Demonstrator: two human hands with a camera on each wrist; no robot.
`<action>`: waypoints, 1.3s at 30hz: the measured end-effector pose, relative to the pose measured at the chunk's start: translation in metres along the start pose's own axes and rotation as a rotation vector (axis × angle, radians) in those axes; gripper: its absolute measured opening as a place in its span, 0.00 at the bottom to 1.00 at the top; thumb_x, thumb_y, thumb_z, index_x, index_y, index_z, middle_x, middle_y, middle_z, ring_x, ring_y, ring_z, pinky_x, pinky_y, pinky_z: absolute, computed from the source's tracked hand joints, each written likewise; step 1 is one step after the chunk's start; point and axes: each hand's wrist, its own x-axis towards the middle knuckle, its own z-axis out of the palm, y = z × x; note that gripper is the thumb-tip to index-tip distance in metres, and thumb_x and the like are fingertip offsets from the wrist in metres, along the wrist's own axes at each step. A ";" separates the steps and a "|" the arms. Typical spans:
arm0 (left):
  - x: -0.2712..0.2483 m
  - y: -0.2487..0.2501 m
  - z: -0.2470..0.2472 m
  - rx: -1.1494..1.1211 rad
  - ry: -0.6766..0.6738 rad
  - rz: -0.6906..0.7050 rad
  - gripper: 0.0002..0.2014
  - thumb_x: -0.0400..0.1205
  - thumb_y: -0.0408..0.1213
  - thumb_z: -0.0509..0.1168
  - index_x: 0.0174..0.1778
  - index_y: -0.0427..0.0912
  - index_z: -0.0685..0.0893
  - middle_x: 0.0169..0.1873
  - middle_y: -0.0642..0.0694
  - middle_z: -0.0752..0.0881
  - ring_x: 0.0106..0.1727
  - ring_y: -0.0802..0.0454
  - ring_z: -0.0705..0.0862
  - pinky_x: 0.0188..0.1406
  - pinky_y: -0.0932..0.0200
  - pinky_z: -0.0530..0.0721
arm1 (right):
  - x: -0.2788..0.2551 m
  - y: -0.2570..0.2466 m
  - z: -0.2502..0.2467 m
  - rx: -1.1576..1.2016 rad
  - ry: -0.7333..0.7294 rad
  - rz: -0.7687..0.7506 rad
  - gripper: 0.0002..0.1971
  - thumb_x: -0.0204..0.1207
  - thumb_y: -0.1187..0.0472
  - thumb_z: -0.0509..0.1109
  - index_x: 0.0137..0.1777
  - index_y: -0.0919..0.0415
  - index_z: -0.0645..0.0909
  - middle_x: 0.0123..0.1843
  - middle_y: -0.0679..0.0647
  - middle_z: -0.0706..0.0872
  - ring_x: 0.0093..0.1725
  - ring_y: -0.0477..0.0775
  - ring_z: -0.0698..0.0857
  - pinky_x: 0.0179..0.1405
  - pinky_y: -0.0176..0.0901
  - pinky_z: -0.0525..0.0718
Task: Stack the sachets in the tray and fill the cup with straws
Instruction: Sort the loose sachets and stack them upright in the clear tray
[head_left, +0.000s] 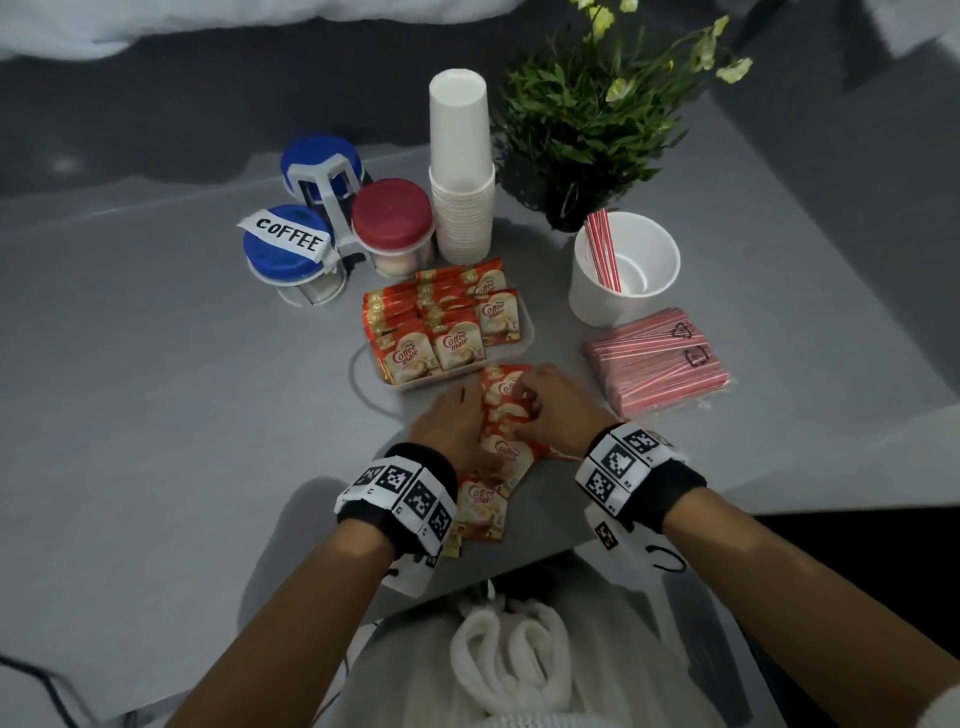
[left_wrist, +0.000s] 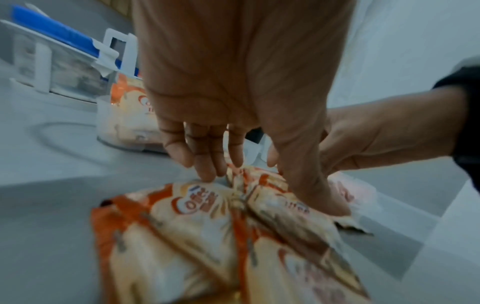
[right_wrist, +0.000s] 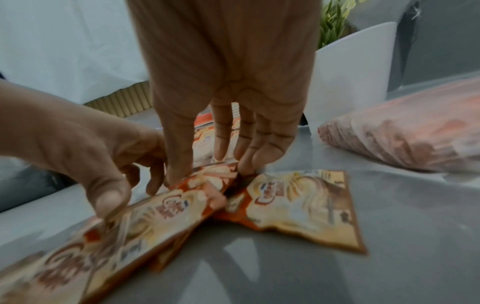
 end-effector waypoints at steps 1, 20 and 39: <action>-0.001 0.000 0.003 0.050 -0.002 -0.010 0.46 0.65 0.48 0.78 0.74 0.38 0.61 0.71 0.40 0.68 0.72 0.42 0.68 0.69 0.47 0.72 | -0.003 -0.001 0.002 -0.021 -0.021 0.007 0.26 0.67 0.57 0.77 0.63 0.62 0.74 0.63 0.56 0.72 0.53 0.51 0.73 0.51 0.39 0.71; -0.002 0.004 -0.006 -0.615 0.264 0.057 0.09 0.76 0.33 0.69 0.47 0.41 0.75 0.47 0.41 0.84 0.52 0.42 0.84 0.54 0.48 0.83 | -0.010 -0.003 -0.006 0.361 0.295 0.062 0.08 0.71 0.70 0.71 0.50 0.65 0.80 0.44 0.51 0.80 0.43 0.49 0.79 0.37 0.19 0.74; -0.001 0.000 -0.019 -0.910 0.261 -0.061 0.10 0.80 0.30 0.64 0.57 0.37 0.80 0.53 0.40 0.86 0.56 0.40 0.85 0.57 0.42 0.85 | -0.010 0.024 -0.004 -0.214 -0.084 0.284 0.18 0.73 0.59 0.72 0.61 0.65 0.78 0.65 0.61 0.81 0.67 0.62 0.76 0.68 0.49 0.72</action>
